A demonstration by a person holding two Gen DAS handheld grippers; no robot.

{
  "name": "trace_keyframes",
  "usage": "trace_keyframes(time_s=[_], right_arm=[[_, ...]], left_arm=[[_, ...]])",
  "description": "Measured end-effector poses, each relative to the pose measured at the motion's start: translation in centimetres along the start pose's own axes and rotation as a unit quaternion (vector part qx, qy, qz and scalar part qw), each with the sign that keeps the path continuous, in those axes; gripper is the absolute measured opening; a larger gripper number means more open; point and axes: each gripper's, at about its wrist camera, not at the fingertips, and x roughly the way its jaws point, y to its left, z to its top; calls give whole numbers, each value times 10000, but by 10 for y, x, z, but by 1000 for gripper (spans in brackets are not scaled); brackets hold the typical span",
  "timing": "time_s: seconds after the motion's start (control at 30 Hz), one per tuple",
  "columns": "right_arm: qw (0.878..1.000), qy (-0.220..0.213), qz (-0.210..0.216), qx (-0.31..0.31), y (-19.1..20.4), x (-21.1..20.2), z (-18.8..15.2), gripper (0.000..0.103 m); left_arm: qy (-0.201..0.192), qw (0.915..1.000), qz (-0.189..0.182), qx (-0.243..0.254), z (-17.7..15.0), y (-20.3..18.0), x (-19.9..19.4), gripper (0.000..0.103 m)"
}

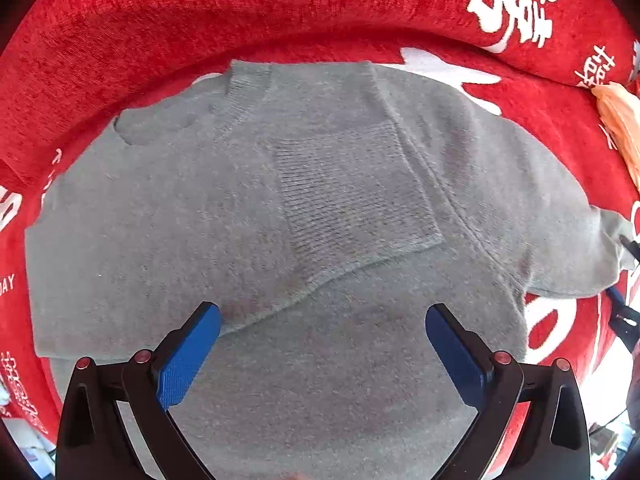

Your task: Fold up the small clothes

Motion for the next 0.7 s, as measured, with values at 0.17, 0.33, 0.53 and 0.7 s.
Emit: trace_keyframes(time_s=[0.17,0.33,0.53,0.7], right_arm=[[9956,316,757,445,11,19,-7,9],[9813,877,1677,-339,70,34,-36,8],[9411,1963,2000,-1894,167,72,-113,8],[8829,2779,1642,-3410,227,115,-217,9]], left_arm=[[121,9991,-215,-337,-3,22,-1,103],[31,9966,-287,-769,-7,60,-8,103],[-263,9925,-156,-1186,-8,110,-21,103],[-455,9877,-68,-1494,-18,152,-34,103]])
